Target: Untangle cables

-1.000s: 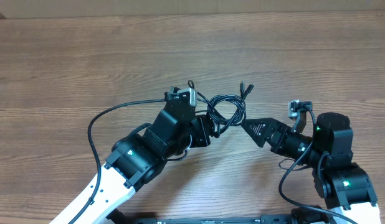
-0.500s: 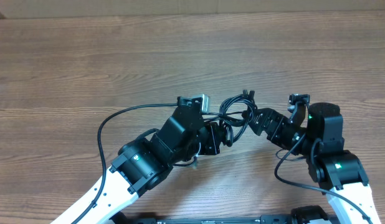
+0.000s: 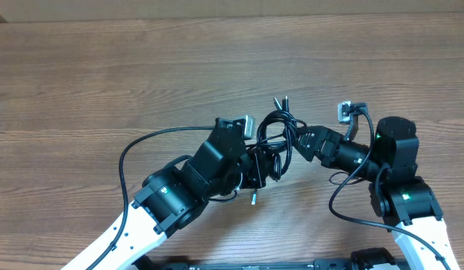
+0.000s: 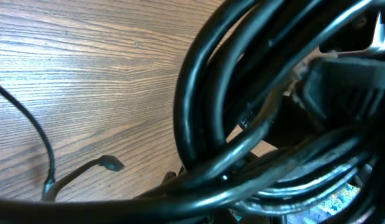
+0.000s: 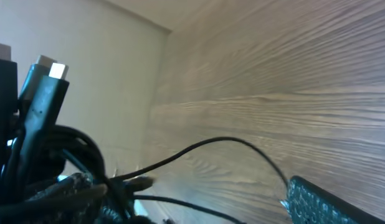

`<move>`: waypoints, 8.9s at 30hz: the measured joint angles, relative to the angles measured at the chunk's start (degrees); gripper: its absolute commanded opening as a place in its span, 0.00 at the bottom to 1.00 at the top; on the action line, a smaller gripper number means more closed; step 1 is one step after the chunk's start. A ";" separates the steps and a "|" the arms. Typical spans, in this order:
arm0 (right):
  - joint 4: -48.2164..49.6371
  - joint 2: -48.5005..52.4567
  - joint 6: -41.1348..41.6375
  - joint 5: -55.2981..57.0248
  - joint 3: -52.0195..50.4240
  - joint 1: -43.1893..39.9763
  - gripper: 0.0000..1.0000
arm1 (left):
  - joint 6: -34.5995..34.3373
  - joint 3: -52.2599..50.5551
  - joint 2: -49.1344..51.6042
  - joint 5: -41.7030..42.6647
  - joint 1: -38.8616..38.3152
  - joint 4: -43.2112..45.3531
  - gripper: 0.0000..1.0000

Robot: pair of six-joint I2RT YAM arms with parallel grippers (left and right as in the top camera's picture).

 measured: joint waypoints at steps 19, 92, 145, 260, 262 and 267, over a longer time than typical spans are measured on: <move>-23.89 0.00 -1.68 26.34 0.13 0.00 0.93 | 16.94 0.00 0.02 -0.44 -0.35 -0.61 0.04; -18.34 -7.50 -48.00 -21.05 0.15 10.23 0.93 | 60.33 0.02 -8.00 11.23 -0.72 -2.34 0.04; -11.98 -7.30 -27.28 -5.57 0.15 10.36 0.07 | 24.98 -0.09 -3.45 -10.69 -0.94 4.85 0.04; -12.04 -7.45 -18.75 5.03 0.17 -0.96 1.00 | 34.69 0.33 1.81 34.38 14.40 13.00 0.04; -12.07 -7.45 -18.71 5.05 0.17 -0.96 1.00 | 34.71 0.33 1.81 35.52 14.38 11.72 0.04; -12.02 -7.45 -18.12 5.86 0.17 -0.96 0.99 | 35.15 0.33 1.81 37.13 13.14 11.54 0.04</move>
